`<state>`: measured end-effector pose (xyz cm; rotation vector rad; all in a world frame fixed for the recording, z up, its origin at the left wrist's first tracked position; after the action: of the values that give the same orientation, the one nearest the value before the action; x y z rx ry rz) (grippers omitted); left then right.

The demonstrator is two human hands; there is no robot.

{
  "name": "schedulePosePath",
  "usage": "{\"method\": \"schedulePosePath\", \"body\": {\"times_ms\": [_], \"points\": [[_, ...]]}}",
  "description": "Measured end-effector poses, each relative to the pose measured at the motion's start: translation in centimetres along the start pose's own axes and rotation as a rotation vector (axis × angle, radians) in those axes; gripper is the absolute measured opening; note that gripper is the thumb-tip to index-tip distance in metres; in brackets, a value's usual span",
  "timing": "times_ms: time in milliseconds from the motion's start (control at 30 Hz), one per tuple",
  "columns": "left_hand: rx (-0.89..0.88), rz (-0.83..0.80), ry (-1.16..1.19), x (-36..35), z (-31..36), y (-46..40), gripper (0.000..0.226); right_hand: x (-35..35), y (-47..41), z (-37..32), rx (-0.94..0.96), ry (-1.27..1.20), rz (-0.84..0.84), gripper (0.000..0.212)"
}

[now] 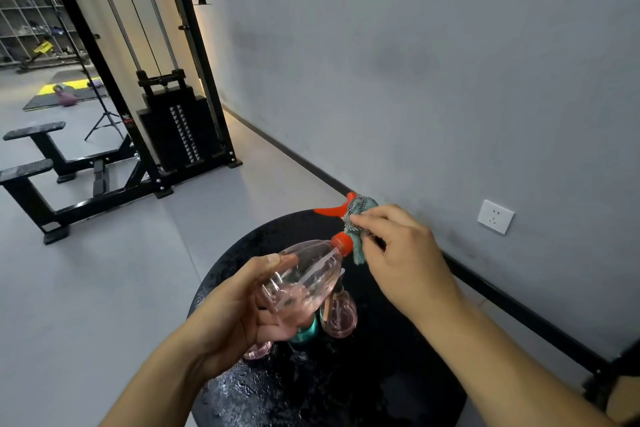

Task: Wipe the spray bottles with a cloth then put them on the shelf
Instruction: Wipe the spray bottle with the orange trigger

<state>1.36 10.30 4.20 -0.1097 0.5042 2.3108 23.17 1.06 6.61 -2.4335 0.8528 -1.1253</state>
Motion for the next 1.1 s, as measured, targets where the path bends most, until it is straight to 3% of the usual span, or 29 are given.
{"method": "schedulePosePath", "body": {"times_ms": [133,233,333,467,667,867,967,1100], "points": [[0.024,-0.008,-0.04,0.1,0.1,0.0,0.075,0.0,0.1,-0.3,-0.013,0.0,-0.072,0.035],[0.084,-0.054,-0.06,0.1,0.1,0.2,0.086,0.4,-0.2,0.4,-0.071,-0.012,0.013,0.034],[0.119,-0.063,-0.044,0.3,-0.1,0.1,0.075,0.5,-0.3,0.6,-0.069,0.001,0.069,0.033],[0.095,-0.045,-0.039,0.3,-0.1,-0.1,0.066,0.0,0.1,-0.1,0.017,0.004,-0.027,0.033],[0.092,-0.042,-0.086,0.1,-0.1,0.0,0.066,0.3,-0.4,0.7,-0.09,0.027,0.064,0.033],[0.104,-0.064,-0.183,-0.4,-0.6,-0.3,0.054,-1.6,0.6,-1.6,0.036,0.031,-0.175,0.036],[0.083,-0.069,-0.204,-0.3,-0.3,-0.3,0.061,-1.3,0.2,-1.1,0.004,0.023,-0.099,0.037],[0.077,-0.083,-0.205,-0.3,-0.2,-0.2,0.051,-1.1,0.1,-0.9,-0.015,0.014,-0.069,0.036]]}}
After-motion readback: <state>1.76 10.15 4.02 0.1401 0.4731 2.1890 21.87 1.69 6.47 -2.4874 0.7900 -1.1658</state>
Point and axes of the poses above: each hand's wrist, its own y-axis away from the middle knuckle, its own x-axis out of the back of the hand, z = x × y, the point moved 2 cm from there along -y, towards the middle knuckle, and after that the axes turned 3 degrees about -y, right-handed, at the moved point
